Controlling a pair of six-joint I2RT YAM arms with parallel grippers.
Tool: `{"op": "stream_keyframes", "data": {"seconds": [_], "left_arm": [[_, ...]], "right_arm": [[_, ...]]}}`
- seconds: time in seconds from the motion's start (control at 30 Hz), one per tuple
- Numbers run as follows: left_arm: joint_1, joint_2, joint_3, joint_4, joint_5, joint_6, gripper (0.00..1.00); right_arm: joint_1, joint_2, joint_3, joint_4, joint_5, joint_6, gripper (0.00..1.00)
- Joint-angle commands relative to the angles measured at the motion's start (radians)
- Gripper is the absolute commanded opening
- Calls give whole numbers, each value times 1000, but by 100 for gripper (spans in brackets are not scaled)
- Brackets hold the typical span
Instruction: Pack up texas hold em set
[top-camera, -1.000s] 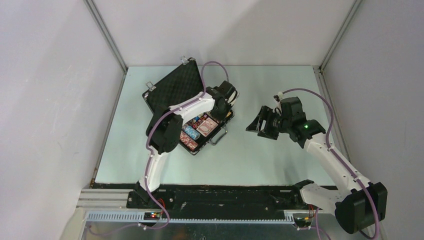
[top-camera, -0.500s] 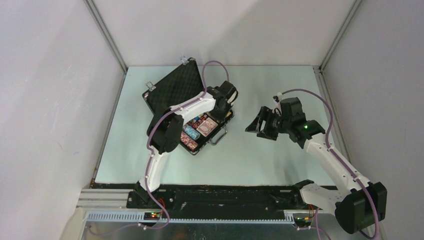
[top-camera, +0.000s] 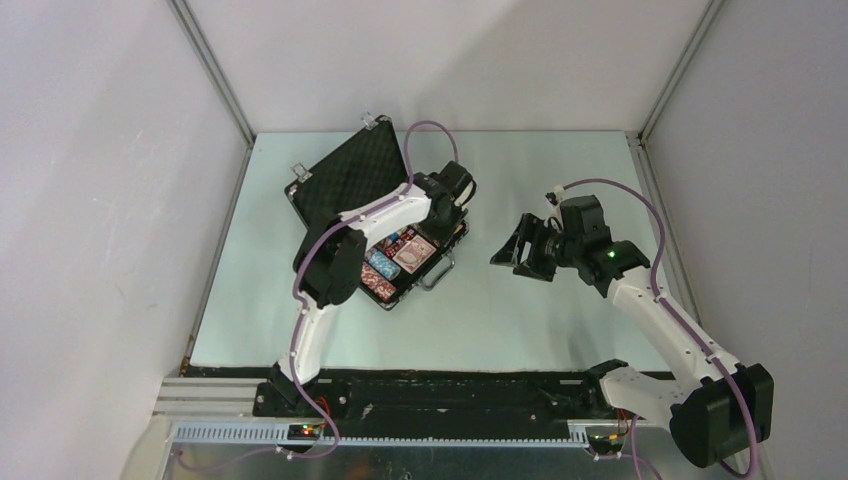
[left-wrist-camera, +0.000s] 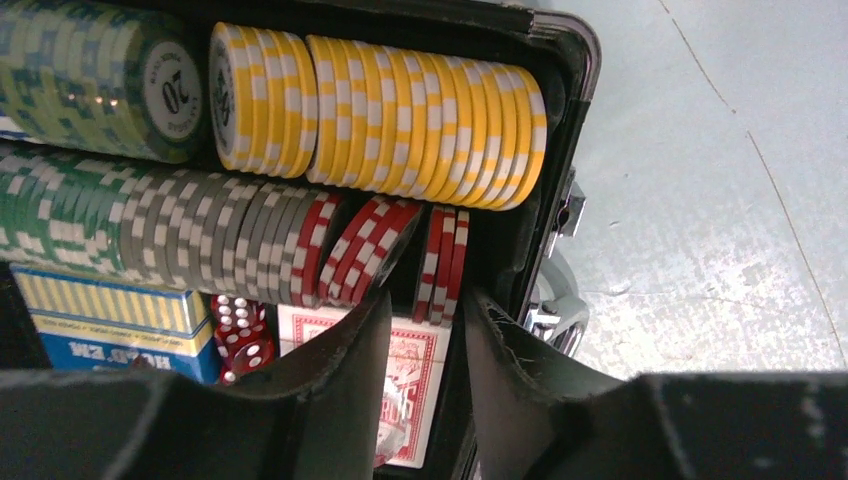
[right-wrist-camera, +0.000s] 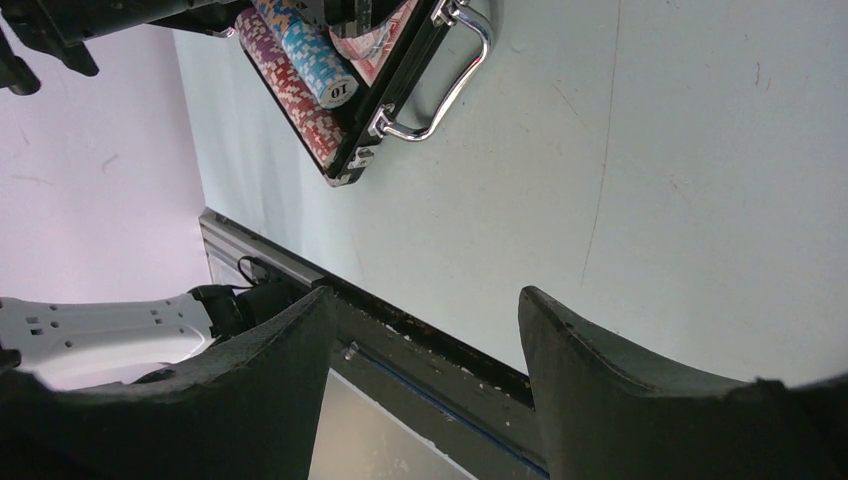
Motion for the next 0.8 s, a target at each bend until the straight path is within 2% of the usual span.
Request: {"op": "stream_keyframes", "data": {"seconds": [0.0, 0.1, 0.37, 0.57, 0.63, 0.77], "left_arm": [[0, -111, -9, -16, -18, -10, 45], [-2, -148, -36, -7, -37, -21, 48], [-1, -275, -119, 1, -74, -36, 48], [18, -583, -373, 141, -138, -69, 50], [46, -678, -409, 167, -142, -93, 45], [151, -835, -430, 228, -140, -137, 27]], "right_arm": [[-3, -4, 2, 25, 4, 5, 70], [-7, -10, 2, 17, 23, 0, 70], [-19, -25, 2, 0, 72, -18, 70], [-25, -85, 2, 4, 198, -20, 69], [-24, -100, 2, 12, 211, -22, 69], [-25, -103, 2, 29, 195, -14, 69]]}}
